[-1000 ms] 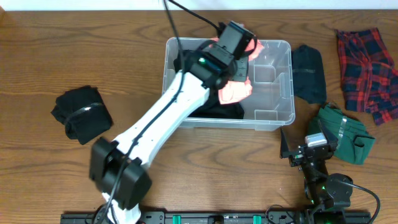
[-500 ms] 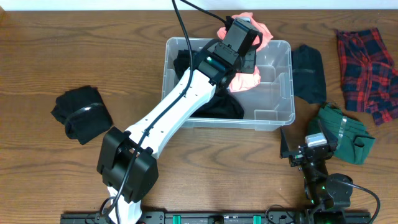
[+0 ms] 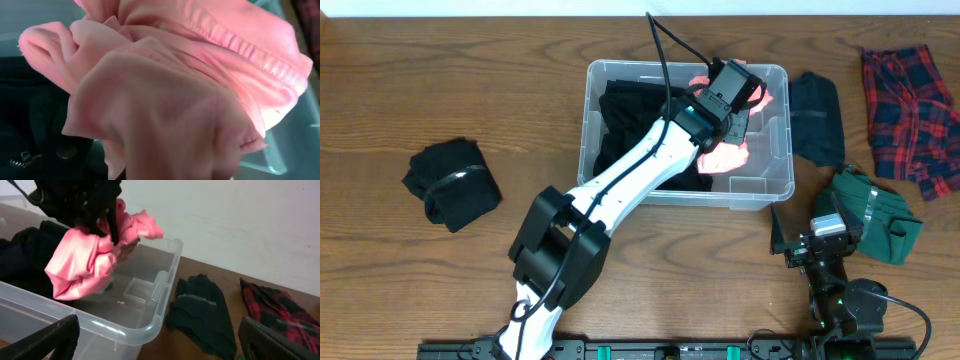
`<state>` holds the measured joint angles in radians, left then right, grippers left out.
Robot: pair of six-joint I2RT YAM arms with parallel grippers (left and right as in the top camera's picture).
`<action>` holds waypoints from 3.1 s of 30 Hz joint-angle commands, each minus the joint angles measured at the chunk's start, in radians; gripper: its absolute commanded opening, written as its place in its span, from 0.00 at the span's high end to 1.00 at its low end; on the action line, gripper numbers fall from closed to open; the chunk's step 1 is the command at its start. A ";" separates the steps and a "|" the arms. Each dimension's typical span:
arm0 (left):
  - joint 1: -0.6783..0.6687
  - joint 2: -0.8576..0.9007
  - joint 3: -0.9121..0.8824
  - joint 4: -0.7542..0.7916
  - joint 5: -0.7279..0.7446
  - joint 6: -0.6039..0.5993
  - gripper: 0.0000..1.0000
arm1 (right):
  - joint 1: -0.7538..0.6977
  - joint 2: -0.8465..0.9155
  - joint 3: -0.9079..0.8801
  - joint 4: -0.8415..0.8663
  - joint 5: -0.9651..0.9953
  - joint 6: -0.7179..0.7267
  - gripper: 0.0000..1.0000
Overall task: Pack container
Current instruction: 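Lift the pink shirt and carry it into the bin's right side, then move the left gripper to the banded black bundle on the left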
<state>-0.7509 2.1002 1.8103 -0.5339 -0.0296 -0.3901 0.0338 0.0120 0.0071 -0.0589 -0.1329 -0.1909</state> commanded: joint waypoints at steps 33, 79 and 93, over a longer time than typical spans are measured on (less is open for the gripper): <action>0.313 -0.441 0.023 -0.405 -0.314 0.006 0.13 | 0.008 -0.005 -0.002 -0.004 0.006 0.011 0.01; 0.938 -0.011 -0.172 -0.522 -0.241 -0.164 0.02 | 0.008 -0.005 -0.002 -0.004 0.006 0.011 0.01; 0.939 -0.011 -0.172 -0.522 -0.212 -0.105 0.02 | 0.008 -0.005 -0.002 -0.004 0.006 0.011 0.01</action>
<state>0.1852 2.0750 1.6421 -1.0531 -0.2600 -0.5392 0.0338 0.0120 0.0071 -0.0589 -0.1329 -0.1909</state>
